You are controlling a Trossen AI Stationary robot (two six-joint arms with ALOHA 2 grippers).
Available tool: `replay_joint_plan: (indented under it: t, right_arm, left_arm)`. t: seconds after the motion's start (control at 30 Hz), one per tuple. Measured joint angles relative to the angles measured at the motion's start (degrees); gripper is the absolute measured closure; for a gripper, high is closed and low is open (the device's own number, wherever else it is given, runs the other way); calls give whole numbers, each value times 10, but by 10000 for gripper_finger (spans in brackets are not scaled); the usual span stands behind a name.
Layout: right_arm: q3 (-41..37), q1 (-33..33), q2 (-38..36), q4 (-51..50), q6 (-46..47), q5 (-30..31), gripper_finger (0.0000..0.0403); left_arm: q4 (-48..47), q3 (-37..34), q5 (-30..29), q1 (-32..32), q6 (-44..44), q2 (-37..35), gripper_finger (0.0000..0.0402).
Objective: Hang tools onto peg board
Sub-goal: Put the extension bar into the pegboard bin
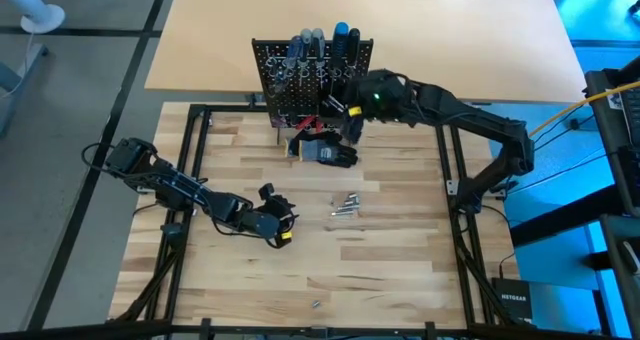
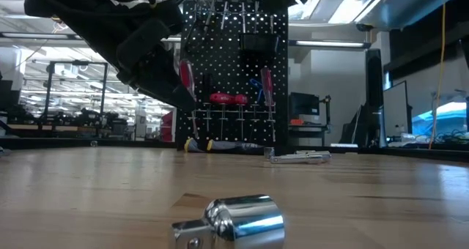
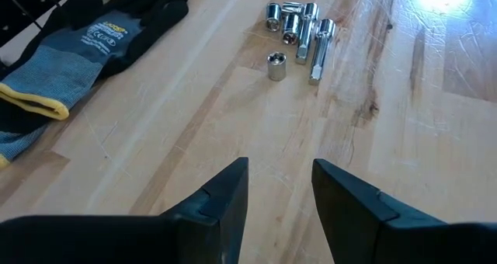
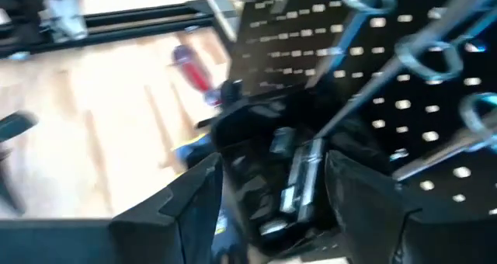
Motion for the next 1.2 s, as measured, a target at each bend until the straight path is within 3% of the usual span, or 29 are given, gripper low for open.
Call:
replay_joint_plan:
  t: [0.5,0.7,1.0,1.2]
  right_arm:
    - [0,212,-26,-157,63,6,178]
    - [0,292,-15,-170,90,6,178]
    - [-135,357,-20,-78,118,30,178]
    - [-243,360,-20,29,136,-6,178]
  left_arm:
    - [0,0,0,0,-2,0,268]
    - [0,0,0,0,-2,0,268]
    - [0,0,0,-3,-3,0,268]
    - [0,0,0,-2,-3,0,268]
